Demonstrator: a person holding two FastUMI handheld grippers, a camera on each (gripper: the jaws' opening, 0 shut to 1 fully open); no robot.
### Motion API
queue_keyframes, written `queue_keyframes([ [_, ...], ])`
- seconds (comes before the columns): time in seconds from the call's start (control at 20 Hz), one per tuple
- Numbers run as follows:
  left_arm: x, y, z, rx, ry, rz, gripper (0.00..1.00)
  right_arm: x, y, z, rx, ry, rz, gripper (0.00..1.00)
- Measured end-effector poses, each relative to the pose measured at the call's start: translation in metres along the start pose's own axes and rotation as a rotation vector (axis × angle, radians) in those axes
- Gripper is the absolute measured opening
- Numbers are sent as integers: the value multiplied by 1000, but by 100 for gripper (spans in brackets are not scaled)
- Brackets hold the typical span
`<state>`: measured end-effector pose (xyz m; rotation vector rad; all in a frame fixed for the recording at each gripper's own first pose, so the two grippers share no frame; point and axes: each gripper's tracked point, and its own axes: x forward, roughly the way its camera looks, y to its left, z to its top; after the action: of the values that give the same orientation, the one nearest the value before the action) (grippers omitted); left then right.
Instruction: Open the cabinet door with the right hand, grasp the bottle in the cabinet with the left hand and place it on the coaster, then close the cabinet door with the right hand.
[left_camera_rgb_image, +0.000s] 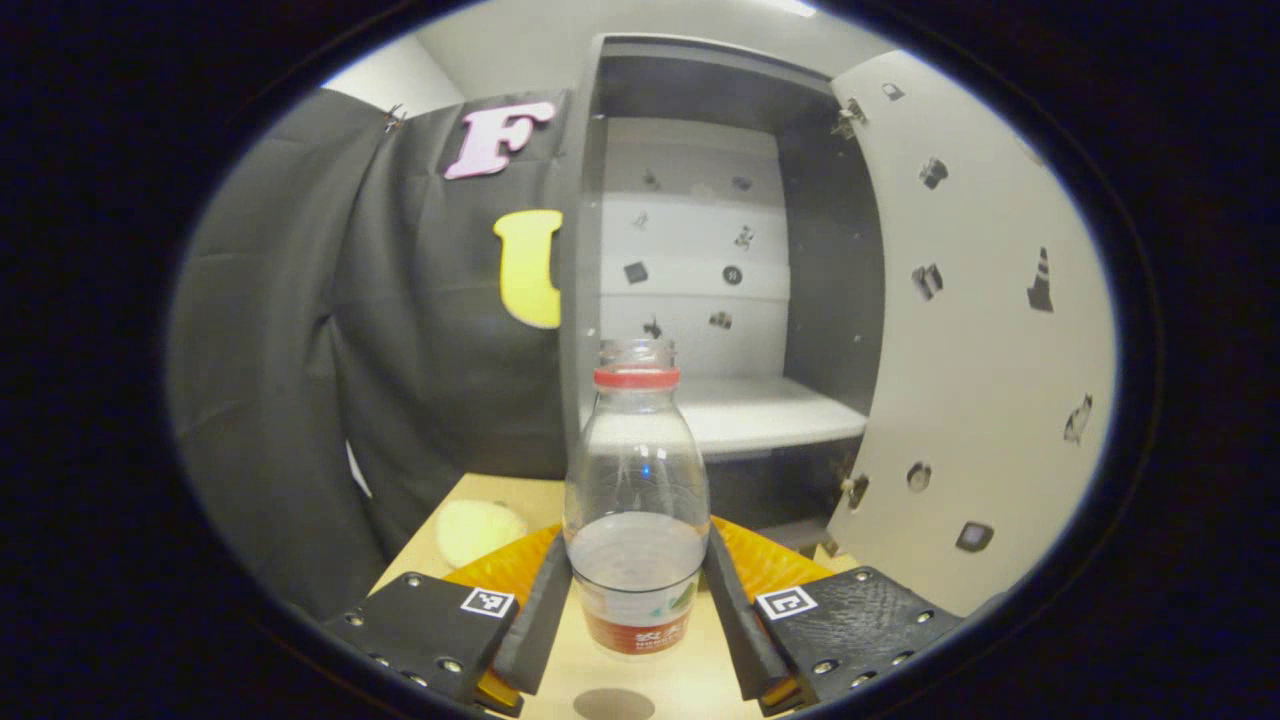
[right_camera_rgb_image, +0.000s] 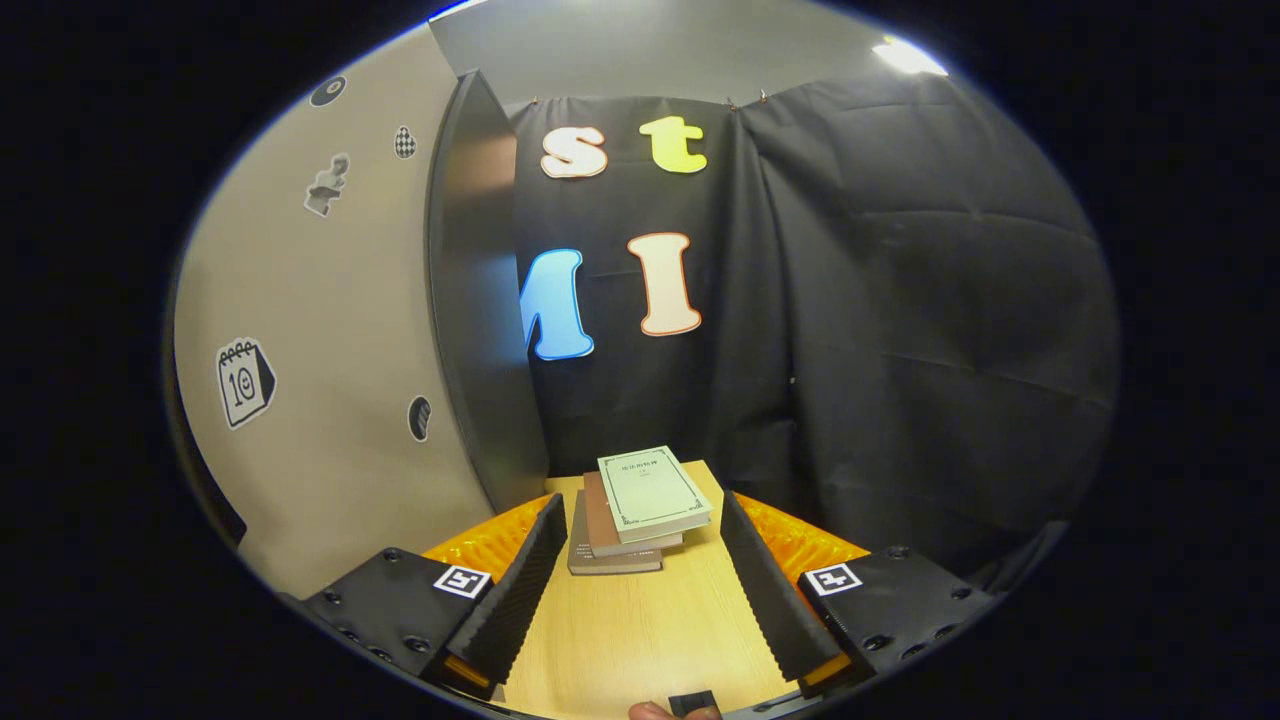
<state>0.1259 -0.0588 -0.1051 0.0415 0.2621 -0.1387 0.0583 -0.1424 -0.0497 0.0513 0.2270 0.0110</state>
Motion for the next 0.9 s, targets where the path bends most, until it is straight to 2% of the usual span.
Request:
queue_keyframes([
  [0.15,-17,20,-41,-18,16,3,70,-14,8,-9,61,23,-12,98],
  [0.2,-19,21,-52,-26,13,0,73,-21,6,-10,70,30,-31,98],
  [0.35,-15,20,-82,-8,-22,-40,75,-41,-1,-12,94,20,-80,98],
  [0.4,-13,20,-95,-1,-27,-49,70,-47,-4,-16,98,32,-93,98],
  [0.6,-12,11,-150,-36,-15,-60,73,-70,-16,-20,69,29,-170,98],
  [0.7,-11,10,-166,-41,-20,-51,70,-75,-11,-21,83,34,-171,98],
  [0.9,-11,10,-195,-74,3,-39,73,-81,-12,-22,48,40,-183,98],
])
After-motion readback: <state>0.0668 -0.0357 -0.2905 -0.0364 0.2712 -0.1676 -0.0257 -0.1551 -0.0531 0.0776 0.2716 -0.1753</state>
